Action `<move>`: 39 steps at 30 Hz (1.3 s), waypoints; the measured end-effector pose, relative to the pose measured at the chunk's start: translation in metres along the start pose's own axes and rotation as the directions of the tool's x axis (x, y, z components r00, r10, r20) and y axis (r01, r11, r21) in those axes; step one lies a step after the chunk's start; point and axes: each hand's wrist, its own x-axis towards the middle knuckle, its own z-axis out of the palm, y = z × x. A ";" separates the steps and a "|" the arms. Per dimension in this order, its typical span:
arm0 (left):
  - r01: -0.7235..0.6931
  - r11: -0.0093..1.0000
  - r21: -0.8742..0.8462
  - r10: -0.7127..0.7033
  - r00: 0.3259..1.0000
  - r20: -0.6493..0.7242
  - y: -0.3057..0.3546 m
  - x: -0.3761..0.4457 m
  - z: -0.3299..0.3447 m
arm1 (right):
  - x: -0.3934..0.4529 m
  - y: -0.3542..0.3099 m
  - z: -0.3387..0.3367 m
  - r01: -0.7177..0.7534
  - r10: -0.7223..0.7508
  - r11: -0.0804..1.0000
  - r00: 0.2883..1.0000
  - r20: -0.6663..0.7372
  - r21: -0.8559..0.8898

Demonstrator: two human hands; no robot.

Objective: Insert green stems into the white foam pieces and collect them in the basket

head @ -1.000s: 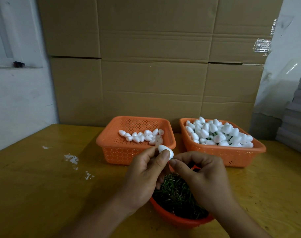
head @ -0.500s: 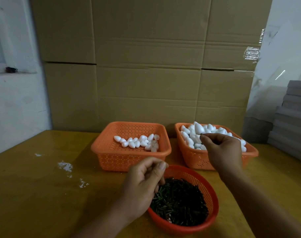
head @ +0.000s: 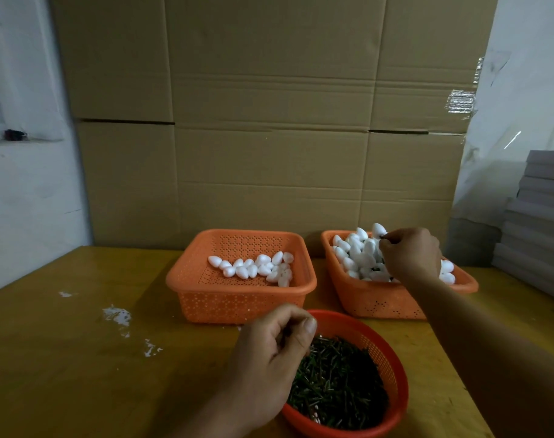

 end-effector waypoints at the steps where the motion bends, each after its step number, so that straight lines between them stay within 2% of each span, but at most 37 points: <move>1: 0.000 1.000 -0.002 0.000 1.000 0.002 0.001 0.000 0.000 | 0.002 0.000 0.001 -0.004 0.004 1.000 1.000 0.008 -0.009; 19: -0.050 0.998 0.029 0.050 0.999 0.005 0.001 -0.001 0.002 | 0.008 -0.002 0.003 0.034 -0.034 0.999 0.999 0.001 -0.011; 22: -0.063 0.997 0.037 0.063 0.998 0.003 0.001 -0.001 0.003 | 0.001 -0.004 -0.001 0.025 -0.025 0.997 1.000 -0.006 0.075; 27: -0.064 0.998 0.010 0.064 0.998 -0.013 0.002 -0.002 0.003 | -0.031 -0.012 -0.017 0.007 -0.014 0.946 1.000 0.021 0.323; 32: -0.132 0.991 -0.013 0.128 0.980 -0.154 0.004 -0.001 0.002 | -0.077 -0.026 -0.048 0.003 -0.087 0.863 0.986 0.144 0.504; 35: -0.103 0.995 -0.001 0.100 0.973 -0.208 0.001 0.001 -0.001 | -0.101 -0.030 -0.065 -0.015 -0.136 0.855 0.958 0.252 0.519; 39: -0.044 0.998 0.047 0.056 0.958 -0.282 -0.003 0.012 -0.014 | -0.129 -0.030 -0.068 -0.026 -0.216 0.879 0.868 0.447 0.476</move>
